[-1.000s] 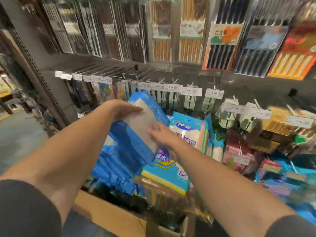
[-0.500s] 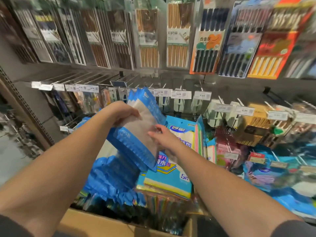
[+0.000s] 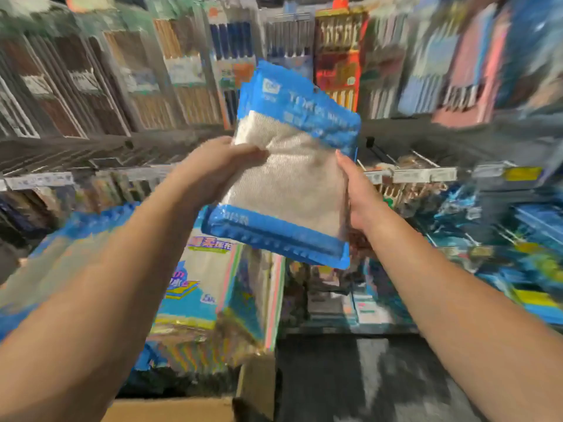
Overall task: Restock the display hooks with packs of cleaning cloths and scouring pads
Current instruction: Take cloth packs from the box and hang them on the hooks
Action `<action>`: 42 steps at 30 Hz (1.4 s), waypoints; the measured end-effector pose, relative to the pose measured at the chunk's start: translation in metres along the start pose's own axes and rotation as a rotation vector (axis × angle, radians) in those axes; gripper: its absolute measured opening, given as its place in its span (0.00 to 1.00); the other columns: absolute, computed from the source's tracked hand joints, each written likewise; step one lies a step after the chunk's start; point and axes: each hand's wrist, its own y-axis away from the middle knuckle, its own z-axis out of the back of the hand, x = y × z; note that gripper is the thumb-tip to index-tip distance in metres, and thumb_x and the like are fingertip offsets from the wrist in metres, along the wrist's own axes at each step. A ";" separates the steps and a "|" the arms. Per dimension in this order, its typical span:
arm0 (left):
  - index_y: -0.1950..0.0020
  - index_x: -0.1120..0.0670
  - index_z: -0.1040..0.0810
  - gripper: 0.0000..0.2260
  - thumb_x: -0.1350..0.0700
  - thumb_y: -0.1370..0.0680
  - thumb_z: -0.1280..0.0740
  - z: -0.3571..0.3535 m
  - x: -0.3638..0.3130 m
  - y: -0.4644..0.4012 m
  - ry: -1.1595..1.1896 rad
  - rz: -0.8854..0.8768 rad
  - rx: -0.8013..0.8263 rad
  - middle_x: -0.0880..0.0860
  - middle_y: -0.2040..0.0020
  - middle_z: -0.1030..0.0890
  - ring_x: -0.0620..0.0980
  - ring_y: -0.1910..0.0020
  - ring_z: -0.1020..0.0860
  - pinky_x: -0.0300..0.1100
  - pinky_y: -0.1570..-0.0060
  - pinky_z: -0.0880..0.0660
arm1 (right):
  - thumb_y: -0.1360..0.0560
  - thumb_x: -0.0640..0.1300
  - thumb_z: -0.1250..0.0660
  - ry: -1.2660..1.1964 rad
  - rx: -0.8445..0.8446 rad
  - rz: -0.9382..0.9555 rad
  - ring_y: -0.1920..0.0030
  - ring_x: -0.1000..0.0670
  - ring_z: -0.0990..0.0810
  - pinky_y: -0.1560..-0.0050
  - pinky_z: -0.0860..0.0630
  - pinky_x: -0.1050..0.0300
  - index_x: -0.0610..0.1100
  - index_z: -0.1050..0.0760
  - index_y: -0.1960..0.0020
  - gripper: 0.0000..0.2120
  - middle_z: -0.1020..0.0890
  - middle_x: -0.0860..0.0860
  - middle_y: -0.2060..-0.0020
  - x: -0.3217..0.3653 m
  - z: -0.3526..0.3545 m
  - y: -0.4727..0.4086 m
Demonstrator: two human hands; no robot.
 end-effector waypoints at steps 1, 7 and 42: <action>0.49 0.63 0.18 0.20 0.52 0.34 0.23 -0.035 0.004 -0.001 0.052 0.011 0.051 0.59 0.60 0.16 0.55 0.62 0.19 0.43 0.61 0.23 | 0.20 0.58 0.38 -0.025 0.015 -0.001 0.52 0.49 0.14 0.53 0.18 0.54 0.47 0.22 0.36 0.20 0.14 0.49 0.51 0.006 0.035 0.011; 0.41 0.60 0.18 0.20 0.49 0.27 0.25 -0.240 0.023 -0.002 0.136 0.058 0.333 0.61 0.49 0.15 0.57 0.52 0.17 0.50 0.50 0.22 | 0.21 0.61 0.39 -0.021 -0.215 -0.054 0.43 0.45 0.17 0.39 0.23 0.46 0.46 0.20 0.37 0.23 0.15 0.46 0.45 0.025 0.237 0.090; 0.33 0.46 0.27 0.43 0.23 0.40 0.28 -0.989 -0.076 -0.117 0.330 0.337 1.028 0.50 0.39 0.16 0.55 0.39 0.18 0.62 0.34 0.26 | 0.28 0.51 0.30 -0.119 -0.949 -0.022 0.46 0.42 0.16 0.54 0.18 0.49 0.45 0.27 0.31 0.27 0.17 0.41 0.42 0.164 0.866 0.228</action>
